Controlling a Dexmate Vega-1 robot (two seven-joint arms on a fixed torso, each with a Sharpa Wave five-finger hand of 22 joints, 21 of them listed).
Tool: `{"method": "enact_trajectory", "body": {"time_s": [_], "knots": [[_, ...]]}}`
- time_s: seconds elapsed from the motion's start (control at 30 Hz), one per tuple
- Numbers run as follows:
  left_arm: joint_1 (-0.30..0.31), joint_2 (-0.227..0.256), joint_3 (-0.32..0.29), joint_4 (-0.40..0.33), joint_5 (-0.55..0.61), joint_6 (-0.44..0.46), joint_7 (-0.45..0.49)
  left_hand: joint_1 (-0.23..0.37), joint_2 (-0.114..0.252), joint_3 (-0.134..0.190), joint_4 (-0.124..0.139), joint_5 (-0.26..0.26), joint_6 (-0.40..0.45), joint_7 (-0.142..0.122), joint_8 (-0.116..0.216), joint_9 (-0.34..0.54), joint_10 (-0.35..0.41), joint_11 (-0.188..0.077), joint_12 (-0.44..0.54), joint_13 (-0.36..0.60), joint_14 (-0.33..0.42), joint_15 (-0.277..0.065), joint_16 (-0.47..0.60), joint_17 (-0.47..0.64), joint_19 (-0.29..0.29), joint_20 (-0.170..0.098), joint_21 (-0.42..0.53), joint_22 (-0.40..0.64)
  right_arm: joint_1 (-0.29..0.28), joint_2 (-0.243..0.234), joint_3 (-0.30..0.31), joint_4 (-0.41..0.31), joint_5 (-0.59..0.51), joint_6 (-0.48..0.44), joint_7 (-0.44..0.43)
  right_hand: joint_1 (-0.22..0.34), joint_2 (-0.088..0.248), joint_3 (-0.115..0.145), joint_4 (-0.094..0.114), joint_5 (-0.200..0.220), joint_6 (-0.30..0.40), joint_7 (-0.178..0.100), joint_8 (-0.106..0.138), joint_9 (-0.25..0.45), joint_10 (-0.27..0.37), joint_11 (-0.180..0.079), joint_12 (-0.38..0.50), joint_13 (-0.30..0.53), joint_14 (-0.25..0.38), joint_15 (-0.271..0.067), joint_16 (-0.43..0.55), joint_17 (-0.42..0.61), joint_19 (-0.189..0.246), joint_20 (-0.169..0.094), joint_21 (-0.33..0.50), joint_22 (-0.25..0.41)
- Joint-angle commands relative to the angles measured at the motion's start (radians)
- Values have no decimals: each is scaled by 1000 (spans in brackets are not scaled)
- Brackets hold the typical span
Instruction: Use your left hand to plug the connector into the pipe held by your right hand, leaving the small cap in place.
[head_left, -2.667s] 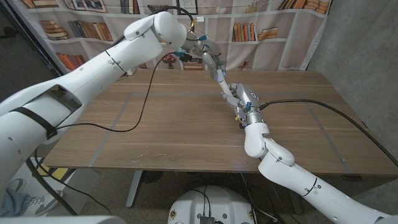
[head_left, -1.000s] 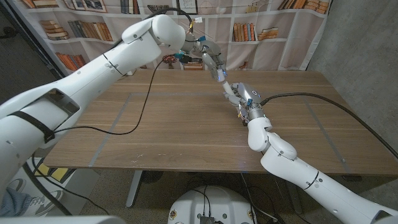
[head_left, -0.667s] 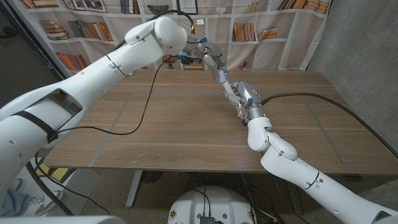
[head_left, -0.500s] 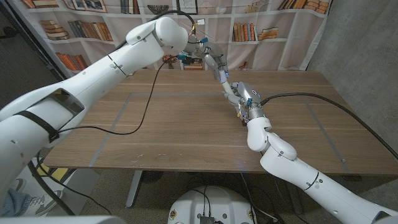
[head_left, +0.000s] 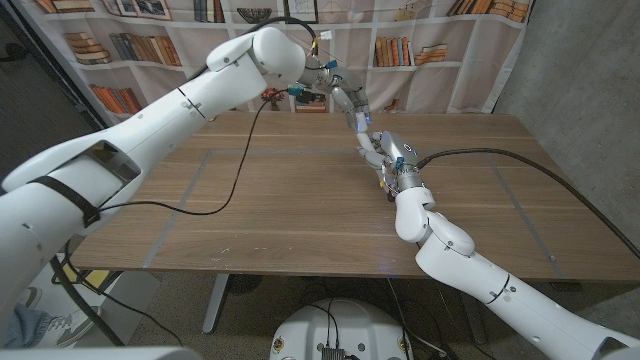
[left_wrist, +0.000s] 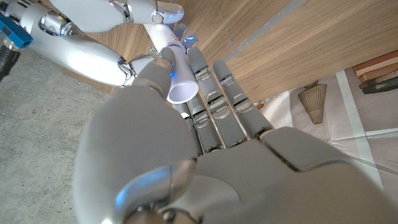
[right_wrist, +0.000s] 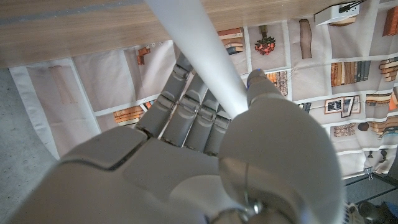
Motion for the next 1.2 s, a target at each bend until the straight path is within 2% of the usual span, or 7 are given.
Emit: {"method": "enact_trajectory", "body": {"time_s": [0.03,0.3,0.7,1.2], "knots": [[4,4,-3,6,-6,1,0,-24,36,51,40,5,140,111,3,26,111,21,5,63,-3,0,-1,4,-5,-47,10,3,7,1,4,2,9,-14,-2,16,19,66,66,2,68,-62,0,0,24,-18,7,3,14,-43,6,6,5,-145,8,0],[7,11,-6,-2,-5,5,1,-24,35,53,40,5,138,111,2,26,111,26,5,63,-4,-1,0,4,-6,-45,12,3,8,-1,8,-1,14,-21,-8,17,18,66,66,2,68,-62,0,1,24,-19,6,3,15,-43,6,6,4,-145,12,-1],[12,5,-9,8,-11,-3,14,-27,34,55,40,5,138,111,0,26,112,19,3,62,-6,-1,0,5,-11,-41,14,2,-1,-6,14,-14,22,-17,-23,17,19,65,66,2,69,-62,0,2,27,-19,7,4,20,-43,7,8,4,-145,20,-2],[44,-2,-30,9,-37,-38,61,-31,32,57,41,5,141,106,-4,18,112,18,1,61,-15,0,-3,5,-18,-41,16,2,-20,7,33,-16,48,4,-59,20,19,65,65,2,70,-56,0,3,31,-16,7,4,27,-43,10,11,4,-145,29,-3]]}}
